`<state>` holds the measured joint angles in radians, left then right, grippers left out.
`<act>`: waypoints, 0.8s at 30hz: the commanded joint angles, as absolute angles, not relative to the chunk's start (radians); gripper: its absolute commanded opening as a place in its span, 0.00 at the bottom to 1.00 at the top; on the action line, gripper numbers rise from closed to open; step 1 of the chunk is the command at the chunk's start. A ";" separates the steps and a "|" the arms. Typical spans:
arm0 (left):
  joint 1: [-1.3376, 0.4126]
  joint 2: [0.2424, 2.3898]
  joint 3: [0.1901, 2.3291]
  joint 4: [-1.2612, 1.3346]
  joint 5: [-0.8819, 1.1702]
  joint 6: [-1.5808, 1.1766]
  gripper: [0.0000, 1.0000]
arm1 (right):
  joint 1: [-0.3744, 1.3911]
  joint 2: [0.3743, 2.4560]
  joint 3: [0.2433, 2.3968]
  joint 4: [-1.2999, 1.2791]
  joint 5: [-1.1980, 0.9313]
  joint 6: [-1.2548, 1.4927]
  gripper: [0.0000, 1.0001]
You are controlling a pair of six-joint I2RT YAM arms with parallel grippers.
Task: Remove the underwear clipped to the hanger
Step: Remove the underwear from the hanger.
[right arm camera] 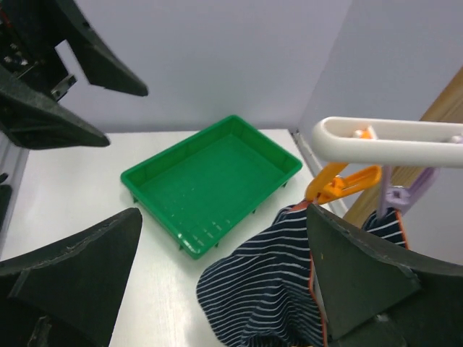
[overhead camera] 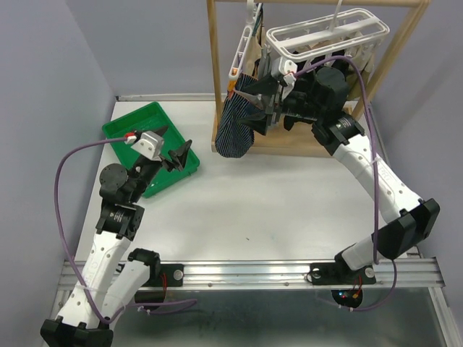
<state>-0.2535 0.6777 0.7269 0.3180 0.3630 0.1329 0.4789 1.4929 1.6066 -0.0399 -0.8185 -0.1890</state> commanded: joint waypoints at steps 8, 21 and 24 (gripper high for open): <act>-0.252 0.615 0.695 0.350 0.325 0.166 0.85 | 0.480 1.581 1.602 0.328 -0.655 0.038 1.00; -0.244 0.604 0.692 0.339 0.321 0.183 0.85 | 0.480 1.652 1.614 0.373 -0.650 0.115 0.90; -0.242 0.607 0.689 0.341 0.321 0.183 0.85 | 0.479 1.667 1.624 0.373 -0.646 0.124 0.87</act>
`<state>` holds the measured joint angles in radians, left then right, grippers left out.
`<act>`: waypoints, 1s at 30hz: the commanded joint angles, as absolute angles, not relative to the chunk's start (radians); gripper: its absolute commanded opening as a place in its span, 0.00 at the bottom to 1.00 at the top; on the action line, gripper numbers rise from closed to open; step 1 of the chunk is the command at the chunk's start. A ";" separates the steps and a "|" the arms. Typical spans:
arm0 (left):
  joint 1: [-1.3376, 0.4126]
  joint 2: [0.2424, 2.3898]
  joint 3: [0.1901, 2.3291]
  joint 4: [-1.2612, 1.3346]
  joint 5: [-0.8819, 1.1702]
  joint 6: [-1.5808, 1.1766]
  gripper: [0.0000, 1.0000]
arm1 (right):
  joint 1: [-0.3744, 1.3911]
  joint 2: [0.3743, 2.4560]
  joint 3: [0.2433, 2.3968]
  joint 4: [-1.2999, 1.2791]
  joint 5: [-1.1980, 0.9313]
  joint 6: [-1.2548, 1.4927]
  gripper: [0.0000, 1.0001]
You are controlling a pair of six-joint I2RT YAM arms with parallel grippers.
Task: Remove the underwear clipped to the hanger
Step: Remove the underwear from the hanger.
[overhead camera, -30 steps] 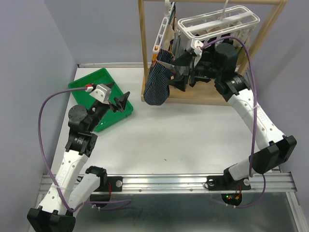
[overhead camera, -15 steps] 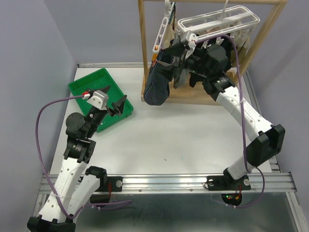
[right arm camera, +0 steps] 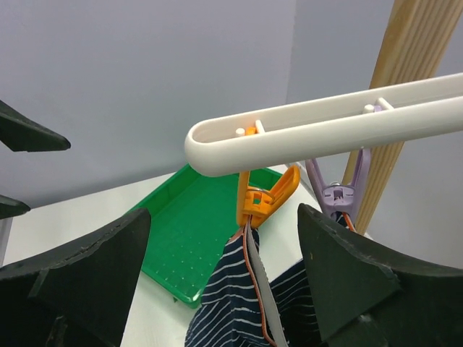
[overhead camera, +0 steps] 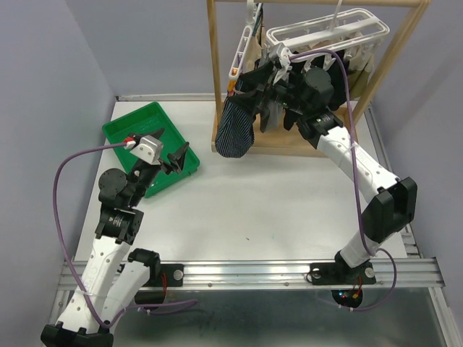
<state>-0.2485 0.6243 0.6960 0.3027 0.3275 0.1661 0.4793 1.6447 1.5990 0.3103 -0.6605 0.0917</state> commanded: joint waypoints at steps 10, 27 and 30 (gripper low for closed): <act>-0.241 0.607 0.690 0.341 0.327 0.183 0.85 | 0.480 1.721 1.675 0.390 -0.649 0.161 0.74; -0.235 0.609 0.690 0.342 0.334 0.181 0.85 | 0.479 1.801 1.818 0.445 -0.623 0.265 0.66; -0.235 0.609 0.687 0.341 0.336 0.181 0.85 | 0.480 1.802 1.821 0.454 -0.617 0.284 0.64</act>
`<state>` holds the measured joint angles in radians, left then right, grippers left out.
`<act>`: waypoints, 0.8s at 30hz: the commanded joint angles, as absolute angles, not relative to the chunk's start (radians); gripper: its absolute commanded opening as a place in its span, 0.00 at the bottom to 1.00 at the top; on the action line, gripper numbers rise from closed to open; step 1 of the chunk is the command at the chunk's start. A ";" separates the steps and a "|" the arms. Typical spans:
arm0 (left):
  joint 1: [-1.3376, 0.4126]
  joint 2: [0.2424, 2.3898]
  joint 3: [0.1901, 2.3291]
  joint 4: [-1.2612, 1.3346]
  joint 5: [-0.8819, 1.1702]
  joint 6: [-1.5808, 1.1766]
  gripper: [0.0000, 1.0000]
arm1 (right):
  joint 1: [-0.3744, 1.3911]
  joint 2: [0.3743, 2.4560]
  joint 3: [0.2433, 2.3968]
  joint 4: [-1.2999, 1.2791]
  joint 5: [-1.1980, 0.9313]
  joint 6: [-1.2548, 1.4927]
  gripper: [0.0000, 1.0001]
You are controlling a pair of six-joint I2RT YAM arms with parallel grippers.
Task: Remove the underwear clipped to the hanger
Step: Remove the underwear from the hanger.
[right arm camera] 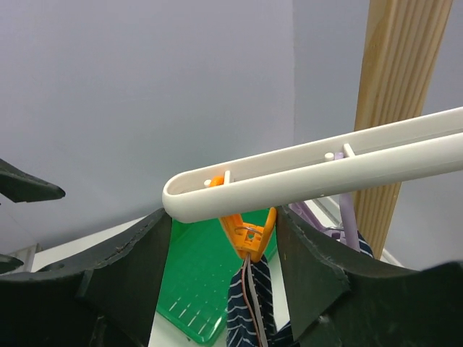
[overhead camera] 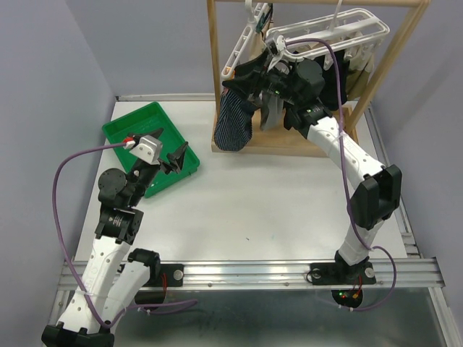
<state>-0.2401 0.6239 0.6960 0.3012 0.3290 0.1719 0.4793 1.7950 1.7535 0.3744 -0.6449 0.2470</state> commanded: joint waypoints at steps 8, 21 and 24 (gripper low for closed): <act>-0.233 0.611 0.689 0.342 0.341 0.179 0.85 | 0.480 1.813 1.825 0.456 -0.604 0.291 0.56; -0.232 0.606 0.689 0.345 0.342 0.176 0.85 | 0.497 1.832 1.842 0.442 -0.558 0.284 0.55; -0.232 0.601 0.689 0.345 0.344 0.178 0.85 | 0.511 1.838 1.855 0.425 -0.534 0.256 0.51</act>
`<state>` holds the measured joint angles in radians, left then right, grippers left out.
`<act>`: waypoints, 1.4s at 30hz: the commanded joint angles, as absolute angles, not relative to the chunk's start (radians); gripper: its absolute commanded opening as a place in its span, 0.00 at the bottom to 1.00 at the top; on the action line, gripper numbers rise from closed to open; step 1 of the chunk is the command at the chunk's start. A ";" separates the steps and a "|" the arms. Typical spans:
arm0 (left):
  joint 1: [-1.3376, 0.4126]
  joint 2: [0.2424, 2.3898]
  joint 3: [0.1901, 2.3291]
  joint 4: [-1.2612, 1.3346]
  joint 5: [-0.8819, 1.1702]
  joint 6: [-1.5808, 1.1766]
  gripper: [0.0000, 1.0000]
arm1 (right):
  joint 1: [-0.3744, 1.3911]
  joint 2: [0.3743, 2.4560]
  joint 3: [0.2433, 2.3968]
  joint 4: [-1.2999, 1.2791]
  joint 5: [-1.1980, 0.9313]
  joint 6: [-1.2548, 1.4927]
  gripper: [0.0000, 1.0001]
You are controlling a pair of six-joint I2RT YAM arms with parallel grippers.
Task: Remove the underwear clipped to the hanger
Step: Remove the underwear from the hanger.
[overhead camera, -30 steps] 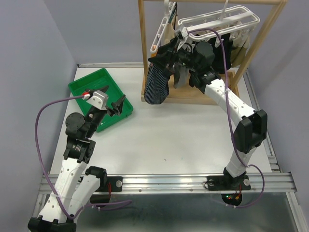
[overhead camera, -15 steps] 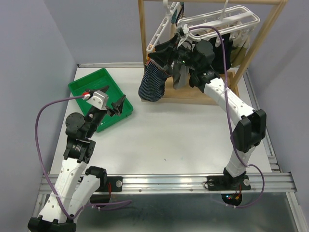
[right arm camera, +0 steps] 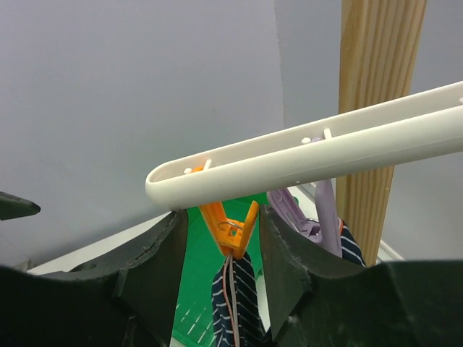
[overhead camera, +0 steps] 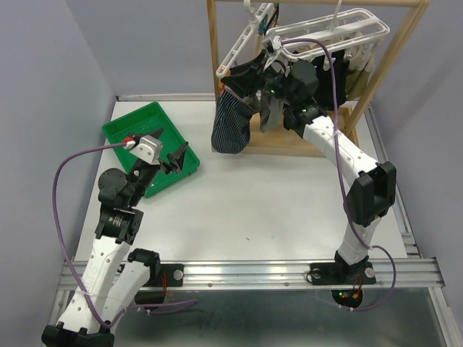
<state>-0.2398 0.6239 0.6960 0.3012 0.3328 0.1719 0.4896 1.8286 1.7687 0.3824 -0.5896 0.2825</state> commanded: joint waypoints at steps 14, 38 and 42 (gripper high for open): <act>-0.232 0.600 0.686 0.348 0.353 0.173 0.85 | 0.525 1.844 1.893 0.364 -0.469 0.218 0.24; -0.230 0.591 0.683 0.354 0.362 0.164 0.85 | 0.511 1.660 1.721 0.220 -0.571 -0.006 0.89; -0.230 0.583 0.681 0.354 0.362 0.161 0.85 | 0.485 1.629 1.697 0.164 -0.566 -0.070 0.90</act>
